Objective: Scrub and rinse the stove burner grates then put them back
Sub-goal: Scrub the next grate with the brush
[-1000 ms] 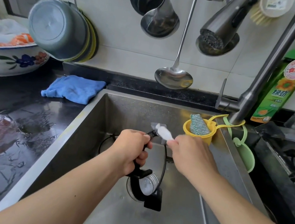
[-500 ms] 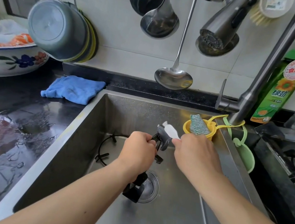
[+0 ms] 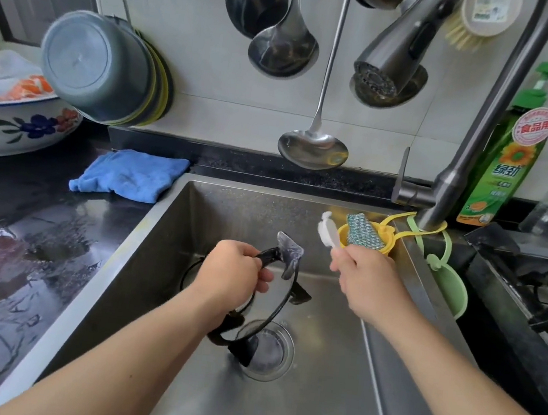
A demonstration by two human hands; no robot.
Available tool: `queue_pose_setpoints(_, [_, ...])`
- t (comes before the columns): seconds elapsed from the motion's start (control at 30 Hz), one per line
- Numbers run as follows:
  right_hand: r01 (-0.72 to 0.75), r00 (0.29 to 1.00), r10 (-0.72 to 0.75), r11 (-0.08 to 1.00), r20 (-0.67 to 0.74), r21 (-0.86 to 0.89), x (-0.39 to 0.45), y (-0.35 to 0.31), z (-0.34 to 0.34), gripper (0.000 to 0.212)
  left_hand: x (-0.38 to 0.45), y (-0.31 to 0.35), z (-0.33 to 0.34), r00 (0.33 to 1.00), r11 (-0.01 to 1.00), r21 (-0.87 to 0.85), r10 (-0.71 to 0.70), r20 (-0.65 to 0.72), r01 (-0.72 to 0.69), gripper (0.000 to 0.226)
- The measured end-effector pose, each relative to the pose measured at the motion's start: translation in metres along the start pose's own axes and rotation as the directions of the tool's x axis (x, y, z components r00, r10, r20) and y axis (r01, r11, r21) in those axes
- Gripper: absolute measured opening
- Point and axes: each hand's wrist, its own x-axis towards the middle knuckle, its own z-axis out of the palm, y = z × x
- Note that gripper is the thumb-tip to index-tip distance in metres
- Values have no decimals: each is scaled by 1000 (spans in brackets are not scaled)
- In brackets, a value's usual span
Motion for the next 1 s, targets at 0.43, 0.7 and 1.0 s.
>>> queue_pose_setpoints(0.43, [257, 963, -250, 964, 106, -63, -21, -34, -50, 35, -4, 13, -11, 914, 918, 293, 337, -227, -266, 58])
queue_pose_setpoints(0.7, [319, 941, -317, 948, 118, -3, -41, -20, -25, 35, -3, 13, -10, 910, 885, 372, 368, -190, -280, 49])
queue_pose_setpoints(1.0, [313, 945, -313, 950, 93, 16, -52, -17, -30, 36, -1, 9, -3, 906, 890, 308, 394, -154, -335, 52])
